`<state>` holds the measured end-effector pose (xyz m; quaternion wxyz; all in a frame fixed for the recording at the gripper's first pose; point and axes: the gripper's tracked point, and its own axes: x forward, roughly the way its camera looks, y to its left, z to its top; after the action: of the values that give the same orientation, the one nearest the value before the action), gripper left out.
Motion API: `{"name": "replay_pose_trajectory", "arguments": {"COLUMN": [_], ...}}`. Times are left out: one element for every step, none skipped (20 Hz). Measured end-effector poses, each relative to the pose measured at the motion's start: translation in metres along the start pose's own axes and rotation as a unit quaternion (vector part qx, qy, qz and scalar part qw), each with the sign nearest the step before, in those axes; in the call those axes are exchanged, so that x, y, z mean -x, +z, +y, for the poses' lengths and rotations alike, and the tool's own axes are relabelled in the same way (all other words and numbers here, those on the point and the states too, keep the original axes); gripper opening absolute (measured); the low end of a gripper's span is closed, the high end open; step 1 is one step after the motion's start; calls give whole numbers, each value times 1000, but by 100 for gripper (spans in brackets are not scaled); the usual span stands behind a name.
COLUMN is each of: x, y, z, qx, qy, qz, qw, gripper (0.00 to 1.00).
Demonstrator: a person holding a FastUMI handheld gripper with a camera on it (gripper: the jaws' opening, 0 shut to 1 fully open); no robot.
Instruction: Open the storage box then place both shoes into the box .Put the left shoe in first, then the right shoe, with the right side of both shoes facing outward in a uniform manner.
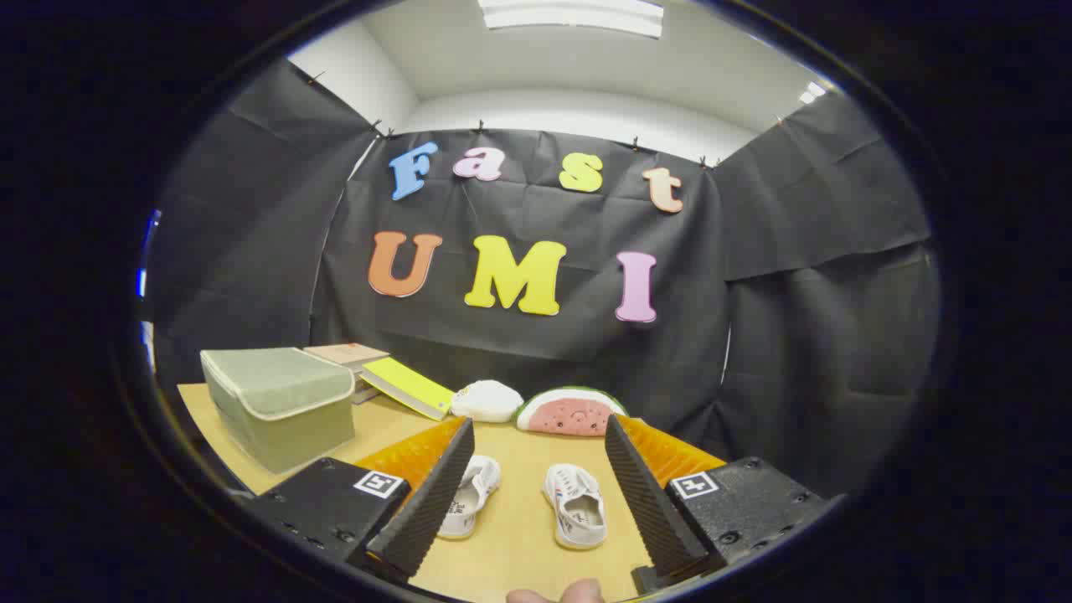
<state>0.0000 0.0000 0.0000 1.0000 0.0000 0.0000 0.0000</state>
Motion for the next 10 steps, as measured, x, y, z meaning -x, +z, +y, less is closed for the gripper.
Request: {"name": "replay_pose_trajectory", "arguments": {"x": [0, 0, 0, 0, 1, 3, 4, 6, 10, 12], "y": [-1, -4, -5, -4, -2, -2, -4, -4, -3, -3], "z": [2, 5, 7, 7, 8, 6, 7, 9, 9, 10], "qx": [-5, -9, -11, -13, -13, -13, -12, -8, -4, -3], "qy": [-1, -1, -2, -3, -6, -12, -15, -18, -26, -31], "qz": [2, 4, 7, 9, 8, 11, 15, 16, 15, 13], "qw": [1000, 1000, 1000, 1000, 1000, 1000, 1000, 1000, 1000, 999], "gripper": [100, 100, 100, 100, 100, 100, 100, 100, 100, 100]}}
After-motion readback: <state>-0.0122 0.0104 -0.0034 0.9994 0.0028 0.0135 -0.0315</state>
